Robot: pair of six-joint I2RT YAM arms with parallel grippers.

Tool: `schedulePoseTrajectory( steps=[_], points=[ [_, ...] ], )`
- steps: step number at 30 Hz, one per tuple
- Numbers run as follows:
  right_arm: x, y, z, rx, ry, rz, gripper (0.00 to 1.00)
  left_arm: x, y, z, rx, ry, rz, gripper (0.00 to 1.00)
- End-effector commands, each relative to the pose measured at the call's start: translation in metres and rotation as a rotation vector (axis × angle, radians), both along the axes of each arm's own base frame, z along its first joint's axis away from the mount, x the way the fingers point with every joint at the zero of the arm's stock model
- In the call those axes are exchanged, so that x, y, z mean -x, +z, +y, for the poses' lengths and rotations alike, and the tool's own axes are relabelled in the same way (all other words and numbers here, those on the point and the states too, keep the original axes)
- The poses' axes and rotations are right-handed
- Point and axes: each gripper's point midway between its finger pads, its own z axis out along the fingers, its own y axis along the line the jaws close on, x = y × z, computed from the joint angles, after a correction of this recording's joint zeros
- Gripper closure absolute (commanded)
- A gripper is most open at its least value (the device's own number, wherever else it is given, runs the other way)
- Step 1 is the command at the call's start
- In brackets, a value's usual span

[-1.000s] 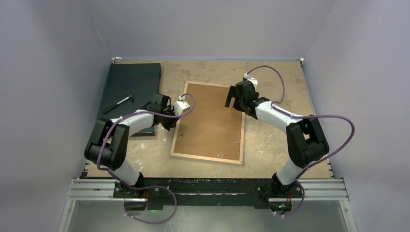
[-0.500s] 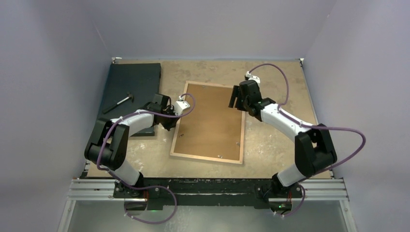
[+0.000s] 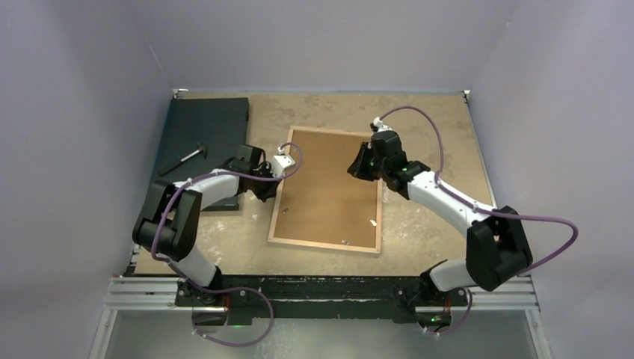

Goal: Put the photo into the frame

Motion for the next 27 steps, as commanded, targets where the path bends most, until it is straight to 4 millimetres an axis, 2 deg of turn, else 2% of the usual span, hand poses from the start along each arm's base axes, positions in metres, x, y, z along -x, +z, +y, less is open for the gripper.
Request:
schedulePoseTrajectory(
  steps=[1, 2, 4, 7, 10, 14, 16, 19, 25, 27],
  points=[
    [0.018, 0.011, 0.021, -0.136, 0.084, 0.004, 0.8, 0.032, -0.017, -0.015, 0.034, -0.041, 0.134, 1.0],
    [0.021, 0.011, 0.022, -0.154, 0.084, 0.011, 0.74, 0.033, -0.016, -0.017, 0.035, -0.046, 0.134, 1.0],
    [0.025, 0.015, 0.026, -0.183, 0.093, -0.002, 0.72, 0.034, -0.011, -0.022, 0.049, -0.051, 0.131, 1.0],
    [0.039, 0.014, 0.037, -0.218, 0.112, 0.005, 0.82, 0.036, -0.004, -0.033, 0.085, -0.05, 0.137, 1.0],
    [0.062, 0.005, 0.062, -0.26, 0.163, 0.027, 0.8, 0.037, 0.0, -0.041, 0.122, -0.037, 0.164, 1.0],
    [0.088, -0.008, 0.094, -0.324, 0.231, 0.051, 0.66, 0.037, 0.005, -0.045, 0.143, -0.022, 0.185, 1.0],
    [0.095, -0.01, 0.107, -0.349, 0.256, 0.043, 0.55, 0.037, 0.007, -0.045, 0.144, -0.019, 0.19, 1.0],
    [0.102, -0.013, 0.123, -0.353, 0.291, 0.04, 0.45, 0.027, 0.014, -0.042, 0.138, -0.001, 0.171, 1.0],
    [0.113, -0.031, 0.149, -0.353, 0.341, 0.057, 0.45, -0.004, 0.032, -0.029, 0.237, 0.122, 0.197, 1.0],
    [0.116, -0.041, 0.154, -0.346, 0.351, 0.072, 0.46, -0.012, 0.036, -0.027, 0.279, 0.154, 0.224, 0.97]
  ],
)
